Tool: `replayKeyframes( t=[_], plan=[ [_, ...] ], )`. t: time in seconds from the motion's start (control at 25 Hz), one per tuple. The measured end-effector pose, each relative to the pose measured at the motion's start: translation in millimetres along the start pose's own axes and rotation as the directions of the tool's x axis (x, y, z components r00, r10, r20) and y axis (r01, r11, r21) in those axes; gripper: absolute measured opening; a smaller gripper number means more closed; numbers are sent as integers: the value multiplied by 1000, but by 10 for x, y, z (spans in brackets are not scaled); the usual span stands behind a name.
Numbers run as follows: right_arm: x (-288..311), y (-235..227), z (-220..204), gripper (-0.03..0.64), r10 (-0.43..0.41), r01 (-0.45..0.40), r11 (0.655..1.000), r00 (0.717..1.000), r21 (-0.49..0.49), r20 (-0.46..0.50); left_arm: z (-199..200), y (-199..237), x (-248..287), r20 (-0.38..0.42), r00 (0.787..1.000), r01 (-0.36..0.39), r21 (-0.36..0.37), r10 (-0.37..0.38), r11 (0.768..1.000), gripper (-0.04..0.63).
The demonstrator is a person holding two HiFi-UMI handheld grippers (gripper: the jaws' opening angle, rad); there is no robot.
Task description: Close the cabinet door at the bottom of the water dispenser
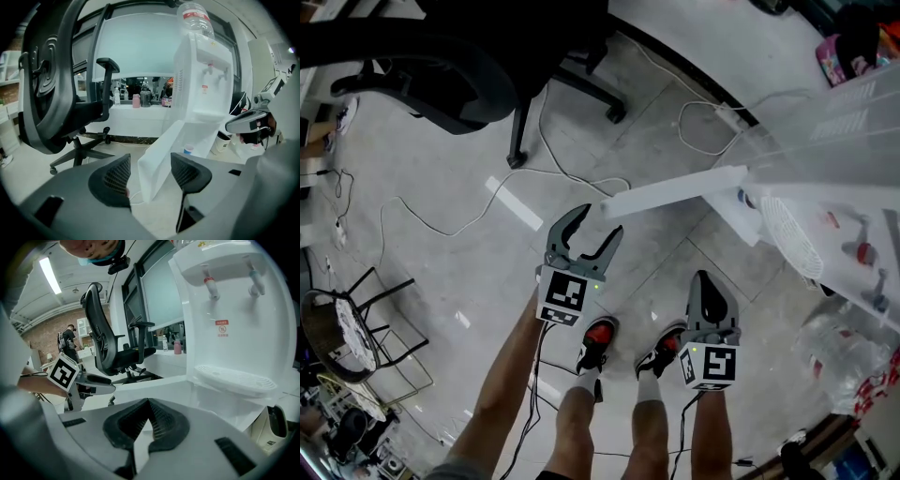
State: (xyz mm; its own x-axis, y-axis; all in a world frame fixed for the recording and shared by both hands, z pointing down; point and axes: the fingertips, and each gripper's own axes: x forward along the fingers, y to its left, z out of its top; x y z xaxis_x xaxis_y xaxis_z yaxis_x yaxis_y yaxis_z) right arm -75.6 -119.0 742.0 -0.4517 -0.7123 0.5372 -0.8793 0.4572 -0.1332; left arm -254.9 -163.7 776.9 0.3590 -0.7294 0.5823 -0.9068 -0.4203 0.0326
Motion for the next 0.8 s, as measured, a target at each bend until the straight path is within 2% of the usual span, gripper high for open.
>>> replayKeyframes(
  t=[0.2,0.32,0.52,0.72,0.8],
  plan=[
    [-3,-18,-43,15,-9,9,1000,1000,7,-8,-87,3,155,-34,998,49,45,-48,998,295],
    [-8,-49,-45,15,-22,22,1000,1000,16,-9,-115,1,211,-45,997,57,41,-55,998,295],
    [-29,-101,-41,15,-32,32,999,999,14,-4,-202,3,267,-71,997,34,68,-30,997,292],
    [-99,-156,-101,15,-57,58,998,998,29,-11,-220,13,297,-69,998,2,81,4,997,231],
    [-133,-162,-120,15,-62,62,998,998,32,-11,-215,13,292,-63,998,-11,80,17,997,228]
  ],
)
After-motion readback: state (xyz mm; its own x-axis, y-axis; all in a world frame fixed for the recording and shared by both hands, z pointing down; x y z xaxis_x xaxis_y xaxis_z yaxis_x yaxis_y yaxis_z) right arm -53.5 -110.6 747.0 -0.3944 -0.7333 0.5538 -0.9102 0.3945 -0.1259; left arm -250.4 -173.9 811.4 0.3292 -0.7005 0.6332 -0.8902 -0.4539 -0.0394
